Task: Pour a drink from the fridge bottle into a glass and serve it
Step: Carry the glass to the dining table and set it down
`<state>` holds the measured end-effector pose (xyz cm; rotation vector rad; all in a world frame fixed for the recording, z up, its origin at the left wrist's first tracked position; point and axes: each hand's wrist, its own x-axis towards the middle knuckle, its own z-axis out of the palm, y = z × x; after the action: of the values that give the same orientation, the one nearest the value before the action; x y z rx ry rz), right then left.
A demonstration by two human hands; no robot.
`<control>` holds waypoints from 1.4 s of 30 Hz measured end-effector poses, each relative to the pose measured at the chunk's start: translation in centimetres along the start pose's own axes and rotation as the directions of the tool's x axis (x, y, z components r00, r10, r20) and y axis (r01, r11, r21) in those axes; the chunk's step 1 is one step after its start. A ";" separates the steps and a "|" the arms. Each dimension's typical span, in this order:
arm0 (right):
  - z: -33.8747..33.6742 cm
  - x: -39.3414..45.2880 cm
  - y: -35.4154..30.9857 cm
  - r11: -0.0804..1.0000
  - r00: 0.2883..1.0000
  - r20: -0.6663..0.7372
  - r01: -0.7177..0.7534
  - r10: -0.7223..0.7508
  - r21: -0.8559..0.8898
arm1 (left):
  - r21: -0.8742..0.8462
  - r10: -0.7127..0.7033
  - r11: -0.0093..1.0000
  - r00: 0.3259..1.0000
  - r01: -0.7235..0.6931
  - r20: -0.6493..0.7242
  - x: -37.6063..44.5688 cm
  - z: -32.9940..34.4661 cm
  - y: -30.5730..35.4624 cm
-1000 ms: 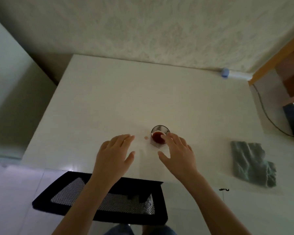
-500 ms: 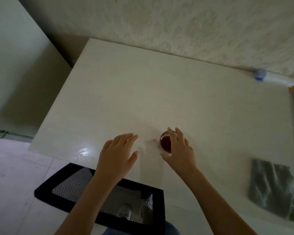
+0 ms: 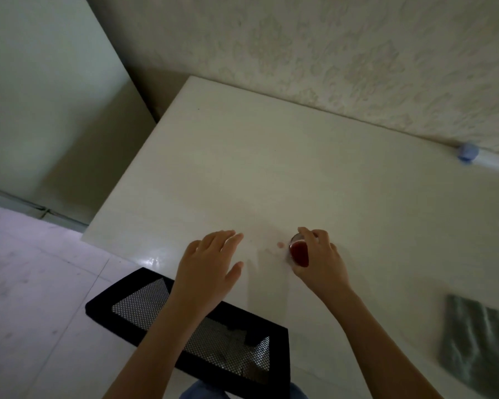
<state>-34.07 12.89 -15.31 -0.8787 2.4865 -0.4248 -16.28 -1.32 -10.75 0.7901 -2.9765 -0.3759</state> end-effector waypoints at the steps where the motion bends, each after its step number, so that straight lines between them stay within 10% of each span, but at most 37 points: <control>1: -0.2 -0.3 -0.4 1.000 1.000 -0.013 0.012 -0.012 -0.001 | -0.002 0.000 1.000 1.000 0.000 -0.007 -0.3 -0.1 -0.1; 25: -1.4 -13.2 -24.9 0.826 0.830 0.073 0.557 -0.553 -0.085 | -0.101 -0.347 0.937 0.870 0.334 -0.350 -21.0 -10.0 -13.1; 42: 15.4 -26.8 -53.0 0.321 0.272 0.323 0.941 -0.907 0.111 | -0.050 -0.740 0.527 0.429 0.848 -0.518 -48.9 -15.4 -27.7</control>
<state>19.21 -11.28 3.14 -2.2498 1.3875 -0.4377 41.14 -3.93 -1.30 1.9902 -1.9682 0.1633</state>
